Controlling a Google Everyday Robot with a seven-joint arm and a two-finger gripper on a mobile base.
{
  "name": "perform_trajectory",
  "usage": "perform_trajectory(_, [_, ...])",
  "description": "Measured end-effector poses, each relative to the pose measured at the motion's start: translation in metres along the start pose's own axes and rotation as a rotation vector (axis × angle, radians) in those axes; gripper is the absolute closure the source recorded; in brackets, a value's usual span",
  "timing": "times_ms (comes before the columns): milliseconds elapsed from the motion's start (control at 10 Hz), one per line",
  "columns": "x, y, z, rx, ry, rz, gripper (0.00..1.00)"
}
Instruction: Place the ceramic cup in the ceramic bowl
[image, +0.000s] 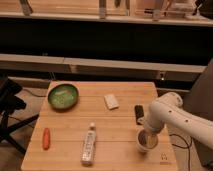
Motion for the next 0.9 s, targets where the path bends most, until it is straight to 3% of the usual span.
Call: perform_trajectory(900, [-0.0006, 0.0096, 0.0107, -0.014, -0.006, -0.006, 0.2])
